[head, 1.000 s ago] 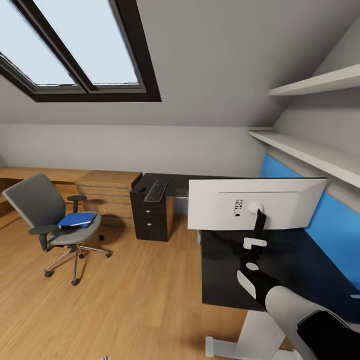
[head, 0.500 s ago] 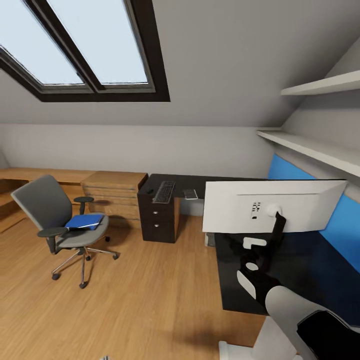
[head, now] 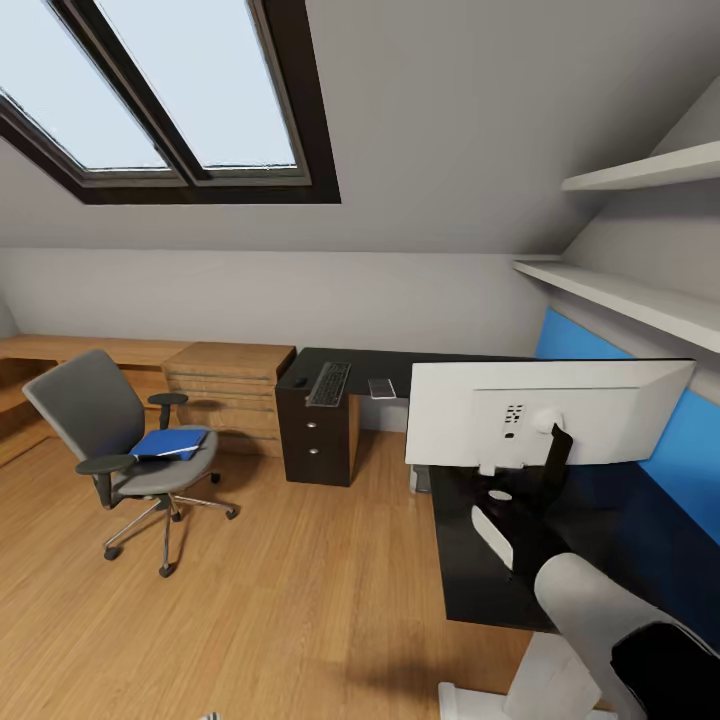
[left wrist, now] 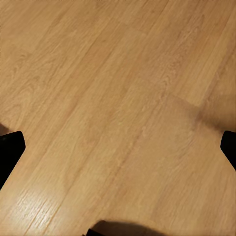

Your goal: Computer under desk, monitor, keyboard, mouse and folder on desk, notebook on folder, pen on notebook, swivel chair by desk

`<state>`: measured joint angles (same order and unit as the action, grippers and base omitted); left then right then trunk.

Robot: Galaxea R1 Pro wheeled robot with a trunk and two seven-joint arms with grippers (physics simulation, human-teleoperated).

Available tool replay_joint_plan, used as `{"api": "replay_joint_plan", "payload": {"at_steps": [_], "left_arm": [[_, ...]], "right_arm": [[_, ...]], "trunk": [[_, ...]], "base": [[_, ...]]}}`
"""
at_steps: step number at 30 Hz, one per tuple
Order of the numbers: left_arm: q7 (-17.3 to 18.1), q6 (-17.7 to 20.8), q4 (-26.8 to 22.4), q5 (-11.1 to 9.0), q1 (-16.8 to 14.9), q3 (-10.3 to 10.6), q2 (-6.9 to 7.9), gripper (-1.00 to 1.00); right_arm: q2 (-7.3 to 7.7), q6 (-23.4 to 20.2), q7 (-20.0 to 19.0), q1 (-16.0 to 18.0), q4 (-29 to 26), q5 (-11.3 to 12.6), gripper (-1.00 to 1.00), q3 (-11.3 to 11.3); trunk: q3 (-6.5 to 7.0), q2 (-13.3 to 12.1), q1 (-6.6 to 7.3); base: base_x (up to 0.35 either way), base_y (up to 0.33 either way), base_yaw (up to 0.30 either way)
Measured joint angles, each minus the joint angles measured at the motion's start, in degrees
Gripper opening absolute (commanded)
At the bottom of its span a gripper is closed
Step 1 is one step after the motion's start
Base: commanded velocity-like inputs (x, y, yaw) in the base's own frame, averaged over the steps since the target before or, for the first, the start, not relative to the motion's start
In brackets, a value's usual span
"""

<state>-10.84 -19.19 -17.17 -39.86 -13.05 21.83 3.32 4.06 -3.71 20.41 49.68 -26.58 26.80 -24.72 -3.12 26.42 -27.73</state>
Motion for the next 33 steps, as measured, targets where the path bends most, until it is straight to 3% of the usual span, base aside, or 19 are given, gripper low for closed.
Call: {"api": "replay_joint_plan", "payload": {"at_steps": [1, 2, 3, 4, 6, 9, 11, 12, 16, 22, 28, 33], "left_arm": [[0.0, 0.0, 0.0, 0.0, 0.0, 0.0, -0.01, 1.0], [0.0, 0.0, 0.0, 0.0, 0.0, -0.1, 0.02, 1.0], [0.0, 0.0, 0.0, -0.1, 0.0, 0.0, 0.03, 1.0], [0.0, 0.0, 0.1, -0.1, 0.0, 0.0, 0.0, 1.0], [0.1, 0.0, 0.1, 0.0, 0.0, 0.0, 0.02, 1.0], [0.1, 0.0, 0.6, -0.1, 0.0, -0.1, 0.05, 1.0], [0.2, 0.0, 1.9, 0.0, 0.0, -0.1, 0.06, 1.0], [0.3, 0.0, 2.1, -0.1, 0.0, -0.2, 0.09, 1.0], [0.3, 0.0, 2.2, -0.1, 0.0, -0.2, 0.09, 1.0], [0.4, 0.0, 2.3, -0.2, 0.0, -0.2, 0.08, 1.0], [0.4, 0.0, 2.4, -0.2, 0.0, -0.2, 0.06, 1.0], [0.4, 0.0, 2.4, -0.1, 0.0, -0.2, 0.07, 1.0]], "right_arm": [[0.35, -4.8, 0.0, 0.6, -2.1, -0.1, 1.0, 1.6], [0.58, -15.7, 0.0, 3.6, -4.7, 0.1, 1.0, 7.4], [0.55, -17.9, 0.0, 8.2, -4.9, -0.1, 1.0, 8.6], [0.39, -22.0, -0.1, 10.6, -4.4, -0.2, 1.0, 11.2], [-0.21, -25.4, -0.2, 16.0, -2.3, -0.2, 1.0, 13.2], [-1.62, -26.5, -0.1, 20.2, -1.3, -0.2, 1.0, 13.9], [-4.85, -26.9, -0.1, 22.3, -1.0, -0.4, 1.0, 14.1], [-5.76, -27.0, 0.0, 22.5, -1.0, -0.5, 1.0, 14.1], [-7.01, -26.8, -0.1, 22.8, -0.9, -0.4, 1.0, 14.3], [-6.99, -26.7, -0.4, 22.7, -1.2, -0.5, 1.0, 14.3], [-4.45, -27.2, -0.6, 22.4, -1.4, -0.1, 1.0, 14.3], [-3.61, -27.6, -0.5, 22.3, -1.5, -0.5, 1.0, 14.3]], "trunk": [[0.0, 0.0, 0.0], [-0.02, 0.0, -0.01], [0.01, 0.0, 0.0], [0.01, 0.0, 0.0], [0.01, 0.0, 0.01], [0.0, 0.0, 0.0], [0.0, 0.0, 0.0], [-0.01, 0.0, 0.0], [-0.01, 0.0, 0.0], [-0.01, 0.0, 0.0], [-0.01, 0.0, 0.0], [-0.01, 0.0, 0.0]], "base": [[0.0, 0.0, 0.0], [0.0, 0.0, 0.0], [0.0, 0.0, 0.0], [0.0, 0.0, 0.0], [0.0, 0.0, 0.0], [0.0, 0.0, 0.0], [0.0, 0.0, 0.0], [0.0, 0.0, 0.0], [0.0, 0.0, 0.0], [0.0, 0.0, 0.0], [0.0, 0.0, 0.0], [0.0, 0.0, 0.0]]}}
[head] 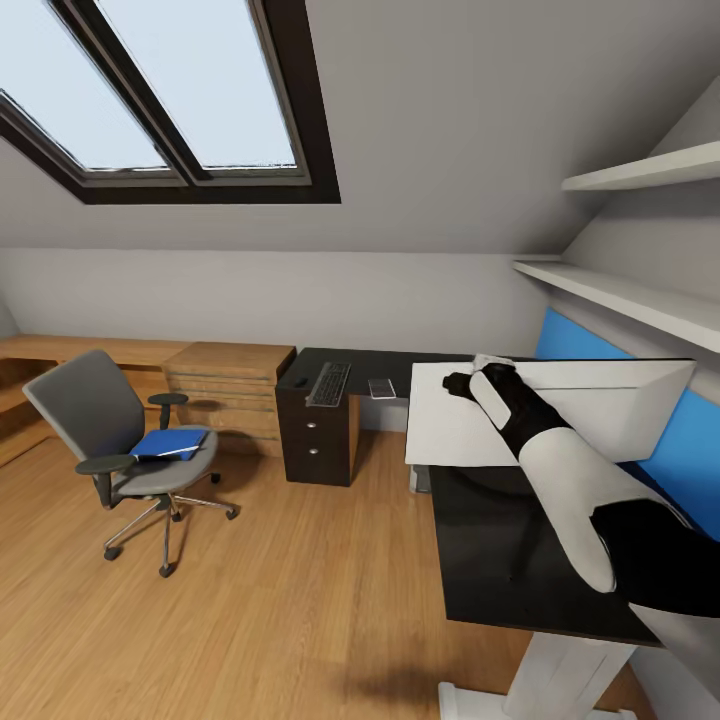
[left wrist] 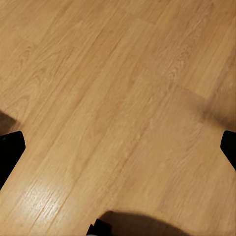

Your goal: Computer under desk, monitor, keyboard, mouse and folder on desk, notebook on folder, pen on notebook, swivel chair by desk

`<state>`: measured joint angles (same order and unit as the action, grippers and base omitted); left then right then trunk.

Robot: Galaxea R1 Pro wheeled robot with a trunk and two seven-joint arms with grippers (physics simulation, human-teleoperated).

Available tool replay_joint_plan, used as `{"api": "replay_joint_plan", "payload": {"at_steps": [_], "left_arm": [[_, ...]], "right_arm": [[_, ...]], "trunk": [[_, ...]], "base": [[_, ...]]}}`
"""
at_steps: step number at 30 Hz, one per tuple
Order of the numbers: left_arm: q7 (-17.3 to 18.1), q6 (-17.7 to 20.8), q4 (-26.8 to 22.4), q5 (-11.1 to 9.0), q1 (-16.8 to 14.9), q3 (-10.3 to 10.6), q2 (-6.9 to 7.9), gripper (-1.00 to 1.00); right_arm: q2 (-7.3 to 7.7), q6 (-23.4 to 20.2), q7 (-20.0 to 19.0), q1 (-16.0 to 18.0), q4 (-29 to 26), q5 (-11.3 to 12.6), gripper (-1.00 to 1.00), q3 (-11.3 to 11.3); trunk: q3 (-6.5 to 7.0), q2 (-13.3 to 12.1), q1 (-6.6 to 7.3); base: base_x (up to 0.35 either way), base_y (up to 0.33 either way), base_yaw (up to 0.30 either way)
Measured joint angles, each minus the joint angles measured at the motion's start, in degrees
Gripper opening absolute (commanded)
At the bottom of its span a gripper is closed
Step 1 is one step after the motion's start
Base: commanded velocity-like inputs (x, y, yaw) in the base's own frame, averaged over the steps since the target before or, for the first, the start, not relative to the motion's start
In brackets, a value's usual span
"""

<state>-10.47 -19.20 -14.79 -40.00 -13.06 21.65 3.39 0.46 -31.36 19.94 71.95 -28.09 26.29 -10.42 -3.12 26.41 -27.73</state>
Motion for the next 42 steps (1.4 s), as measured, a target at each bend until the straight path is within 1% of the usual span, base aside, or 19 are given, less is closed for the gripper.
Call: {"api": "replay_joint_plan", "payload": {"at_steps": [4, 7, 11, 16, 19, 20, 21, 22, 23, 24, 25, 28, 32, 34, 35, 38, 42], "left_arm": [[0.0, 0.0, 0.0, 0.1, 0.0, 0.1, -0.05, 1.0], [0.0, -0.1, 0.0, 0.1, 0.0, 0.1, -0.02, 1.0], [0.0, -0.1, 0.0, 0.1, 0.0, 0.0, 0.0, 1.0], [0.0, -0.1, 0.0, 0.1, 0.0, 0.1, 0.0, 1.0], [0.1, -0.1, 0.0, 0.2, 0.0, 0.2, 0.0, 1.0], [0.1, -0.1, 0.0, 0.2, 0.0, 0.2, 0.0, 1.0], [0.1, -0.1, 0.0, 0.3, 0.0, 0.2, -0.01, 1.0], [0.1, -0.1, 0.0, 0.3, 0.0, 0.2, -0.01, 1.0], [0.1, -0.2, 0.0, 0.2, 0.0, 0.1, 0.0, 1.0], [0.1, -0.2, 0.1, 0.2, 0.0, 0.1, 0.0, 1.0], [0.1, -0.2, 0.1, 0.2, 0.0, 0.1, 0.0, 1.0], [0.1, -0.3, 0.1, 0.1, 0.0, 0.0, 0.0, 1.0], [0.1, -0.3, 0.1, 0.1, 0.0, 0.0, 0.0, 1.0], [0.1, -0.3, 0.3, 0.3, 0.0, 0.2, -0.65, 1.0], [0.1, -0.3, 0.3, 0.3, 0.0, 0.2, -0.97, 1.0], [0.1, -0.3, 0.3, 0.3, 0.0, 0.2, -1.23, 1.0], [0.1, -0.3, 0.3, 0.3, 0.0, 0.2, -1.42, 1.0]], "right_arm": [[1.02, -0.2, 0.2, 0.0, -1.5, -0.4, 1.0, -0.1], [2.37, -0.3, 0.3, 0.0, -3.1, -0.5, 1.0, -0.1], [3.05, -0.3, 0.3, 0.0, -3.7, -0.5, 1.0, -0.1], [3.26, -0.1, 0.2, -0.3, -6.0, -0.6, 1.0, -0.1], [3.4, 3.3, 0.2, -4.4, -13.0, -0.9, 1.0, -0.2], [3.49, 4.0, 0.2, -5.2, -14.3, -1.0, 1.0, -0.2], [3.71, 5.4, 0.2, -6.9, -16.9, -1.4, 1.0, -0.2], [3.83, 6.1, 0.2, -7.9, -18.2, -1.7, 1.0, -0.2], [4.19, 8.3, 0.1, -11.2, -23.0, -3.5, 1.0, -0.3], [4.29, 9.0, 0.1, -12.6, -25.3, -4.8, 1.0, -0.3], [4.33, 9.3, 0.1, -13.2, -26.4, -5.5, 1.0, -0.3], [4.48, 10.0, 0.0, -15.5, -30.3, -8.5, 1.0, -0.3], [4.83, 10.2, 0.0, -16.4, -31.2, -9.4, 1.0, -0.3], [4.19, 9.5, 0.2, -17.1, -30.6, -9.4, 1.0, 0.4], [3.87, 9.8, 0.2, -17.4, -30.3, -9.4, 1.0, 0.2], [2.98, 10.4, 0.3, -18.4, -30.1, -9.4, 1.0, -0.3], [2.95, 9.9, 0.4, -19.7, -30.6, -9.5, 1.0, -0.6]], "trunk": [[0.0, 0.0, 0.0], [0.0, 0.0, 0.0], [0.0, 0.0, 0.0], [0.0, 0.0, 0.0], [0.0, 0.0, 0.0], [0.0, 0.0, 0.0], [0.0, 0.0, 0.0], [0.0, 0.0, 0.0], [-0.01, 0.0, 0.01], [0.0, 0.0, 0.0], [0.0, 0.0, 0.0], [0.0, 0.0, 0.0], [0.0, 0.0, 0.03], [-0.01, 0.1, 0.02], [0.0, 0.0, 0.0], [0.0, 0.0, 0.0], [0.0, 0.0, 0.0]], "base": [[0.0, 0.0, 0.0], [0.0, 0.0, 0.0], [0.0, 0.0, 0.0], [0.0, 0.0, 0.0], [0.0, 0.0, 0.0], [0.0, 0.0, 0.0], [0.0, 0.0, 0.0], [0.0, 0.0, 0.0], [0.0, 0.0, 0.0], [0.0, 0.0, 0.0], [0.0, 0.0, 0.0], [0.014, 0.0, 0.0], [0.161, 0.0, 0.0], [0.0, 0.0, 0.0], [0.0, 0.0, 0.0], [0.0, 0.0, 0.0], [0.0, 0.0, 0.0]]}}
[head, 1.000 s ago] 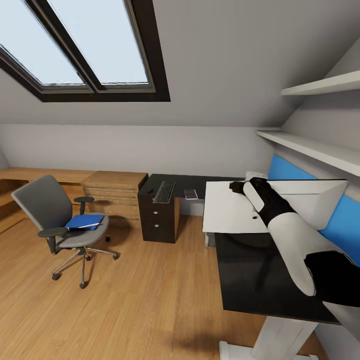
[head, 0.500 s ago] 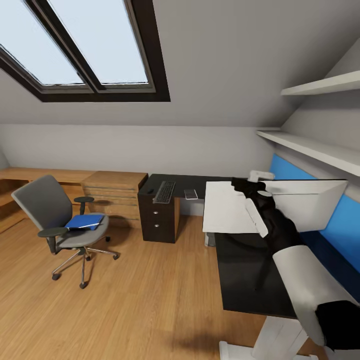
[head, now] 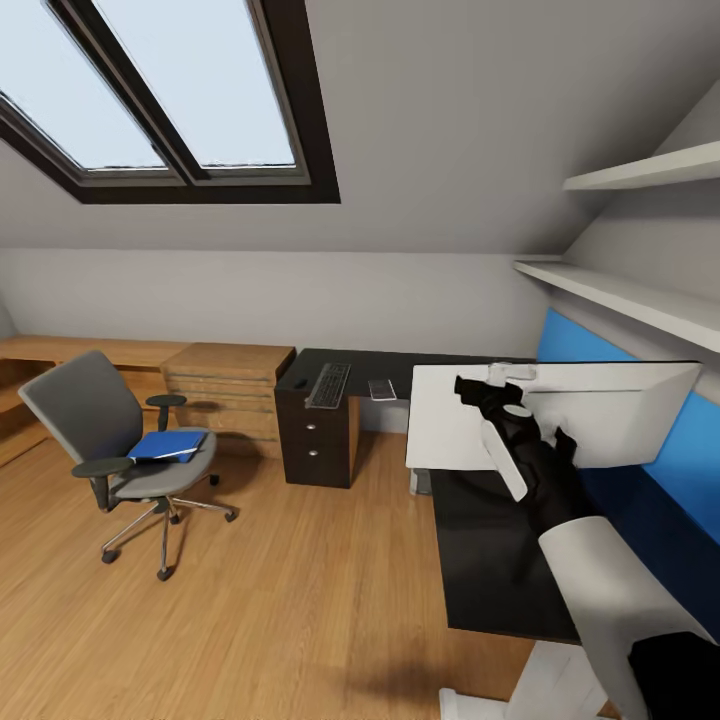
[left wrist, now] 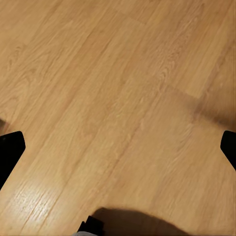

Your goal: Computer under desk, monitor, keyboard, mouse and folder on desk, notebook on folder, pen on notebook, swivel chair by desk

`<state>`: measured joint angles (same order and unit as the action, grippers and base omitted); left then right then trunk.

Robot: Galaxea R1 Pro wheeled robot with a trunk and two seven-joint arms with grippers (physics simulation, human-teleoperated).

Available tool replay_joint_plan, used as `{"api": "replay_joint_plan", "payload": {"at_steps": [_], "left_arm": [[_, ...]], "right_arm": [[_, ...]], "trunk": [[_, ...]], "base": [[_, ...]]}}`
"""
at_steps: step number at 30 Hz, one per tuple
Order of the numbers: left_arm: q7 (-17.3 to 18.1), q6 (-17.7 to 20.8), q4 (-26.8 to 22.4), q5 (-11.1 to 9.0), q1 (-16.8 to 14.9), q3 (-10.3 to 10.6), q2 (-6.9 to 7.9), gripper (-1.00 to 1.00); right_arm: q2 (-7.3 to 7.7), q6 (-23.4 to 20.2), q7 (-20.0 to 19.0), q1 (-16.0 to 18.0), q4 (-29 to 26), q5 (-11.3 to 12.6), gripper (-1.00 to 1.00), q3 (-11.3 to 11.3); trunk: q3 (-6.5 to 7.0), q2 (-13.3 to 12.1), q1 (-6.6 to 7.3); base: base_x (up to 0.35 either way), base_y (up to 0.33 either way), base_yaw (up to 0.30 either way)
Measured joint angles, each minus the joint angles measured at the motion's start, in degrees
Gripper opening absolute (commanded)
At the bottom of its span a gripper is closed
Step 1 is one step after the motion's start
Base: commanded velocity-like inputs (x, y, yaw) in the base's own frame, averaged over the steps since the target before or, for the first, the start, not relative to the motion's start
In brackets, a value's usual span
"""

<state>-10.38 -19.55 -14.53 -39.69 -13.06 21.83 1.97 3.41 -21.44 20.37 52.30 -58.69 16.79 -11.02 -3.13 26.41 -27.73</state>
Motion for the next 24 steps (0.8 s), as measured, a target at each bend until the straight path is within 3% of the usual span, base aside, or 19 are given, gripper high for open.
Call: {"api": "replay_joint_plan", "payload": {"at_steps": [13, 24], "left_arm": [[0.0, 0.0, 0.0, 0.0, 0.0, 0.0, -0.07, 1.0], [0.0, -0.2, 0.0, 0.0, 0.0, 0.0, -0.1, 1.0]], "right_arm": [[0.02, -0.5, 0.1, -1.3, -0.4, 0.0, 1.0, -0.1], [0.08, -0.6, 0.1, -1.4, -1.5, 0.0, 1.0, 0.0]], "trunk": [[0.0, 0.0, 0.0], [0.0, 0.0, 0.0]], "base": [[0.006, 0.0, 0.0], [0.138, 0.028, 0.0]]}}
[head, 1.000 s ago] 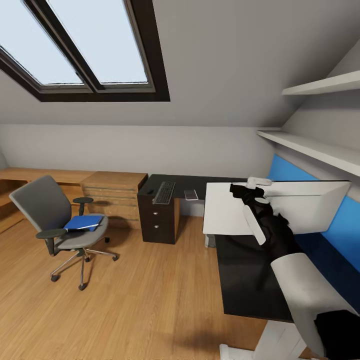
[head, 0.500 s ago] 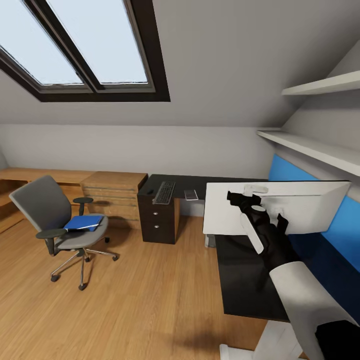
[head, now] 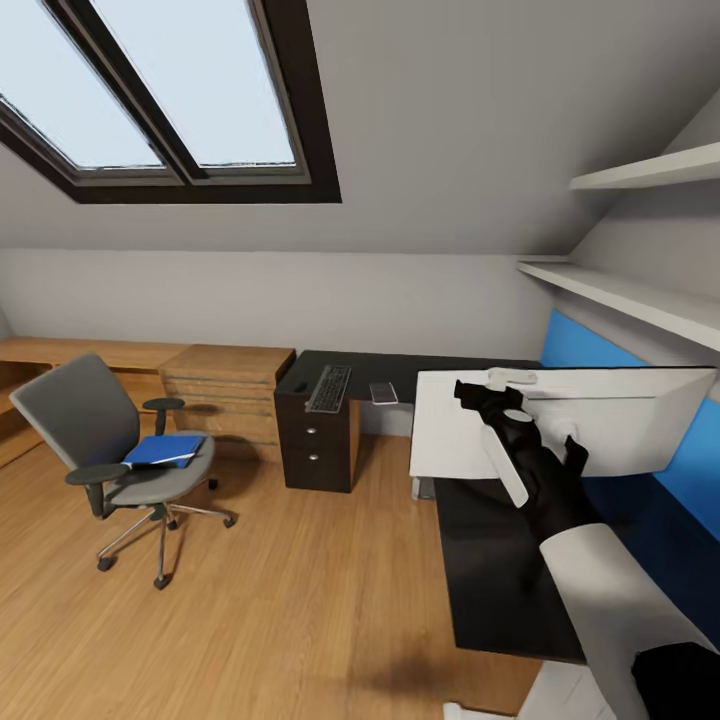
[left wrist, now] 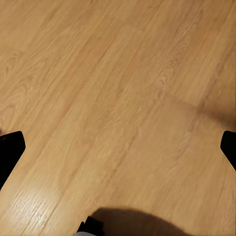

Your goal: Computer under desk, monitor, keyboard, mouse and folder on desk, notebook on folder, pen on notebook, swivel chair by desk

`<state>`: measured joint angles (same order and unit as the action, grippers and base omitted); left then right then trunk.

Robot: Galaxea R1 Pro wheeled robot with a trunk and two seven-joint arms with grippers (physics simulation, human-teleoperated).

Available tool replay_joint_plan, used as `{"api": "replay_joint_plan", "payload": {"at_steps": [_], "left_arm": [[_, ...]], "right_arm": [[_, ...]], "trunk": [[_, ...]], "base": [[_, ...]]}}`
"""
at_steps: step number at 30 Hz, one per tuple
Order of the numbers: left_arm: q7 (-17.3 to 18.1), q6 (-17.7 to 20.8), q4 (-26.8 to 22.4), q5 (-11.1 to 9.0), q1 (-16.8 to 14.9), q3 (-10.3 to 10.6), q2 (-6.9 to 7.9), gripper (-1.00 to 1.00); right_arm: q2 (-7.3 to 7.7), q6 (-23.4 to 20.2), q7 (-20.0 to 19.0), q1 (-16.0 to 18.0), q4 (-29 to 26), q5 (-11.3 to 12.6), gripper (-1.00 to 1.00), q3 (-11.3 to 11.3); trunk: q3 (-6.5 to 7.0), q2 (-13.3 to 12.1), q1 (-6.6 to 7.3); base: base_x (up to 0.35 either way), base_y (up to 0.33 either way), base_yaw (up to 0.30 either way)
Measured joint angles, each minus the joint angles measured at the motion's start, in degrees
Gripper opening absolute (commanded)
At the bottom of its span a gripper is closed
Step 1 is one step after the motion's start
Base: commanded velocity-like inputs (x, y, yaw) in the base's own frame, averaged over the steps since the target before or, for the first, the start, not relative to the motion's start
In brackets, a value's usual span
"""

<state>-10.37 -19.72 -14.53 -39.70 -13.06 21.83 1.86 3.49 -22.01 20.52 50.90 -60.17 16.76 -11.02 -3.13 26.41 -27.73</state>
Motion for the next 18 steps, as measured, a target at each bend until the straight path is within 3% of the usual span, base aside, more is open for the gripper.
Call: {"api": "replay_joint_plan", "payload": {"at_steps": [10, 18], "left_arm": [[0.0, 0.0, 0.0, 0.0, 0.0, 0.0, -0.05, 1.0], [0.0, 0.0, 0.0, 0.0, 0.0, 0.0, -0.05, 1.0]], "right_arm": [[0.13, -3.9, 0.0, -2.3, -7.9, 0.1, 1.0, 0.0], [0.14, -4.3, 0.0, -3.1, -9.4, 0.1, 1.0, 0.0]], "trunk": [[0.0, 0.0, 0.0], [0.0, 0.0, 0.02]], "base": [[0.182, 0.061, 0.0], [0.114, 0.079, 0.0]]}}
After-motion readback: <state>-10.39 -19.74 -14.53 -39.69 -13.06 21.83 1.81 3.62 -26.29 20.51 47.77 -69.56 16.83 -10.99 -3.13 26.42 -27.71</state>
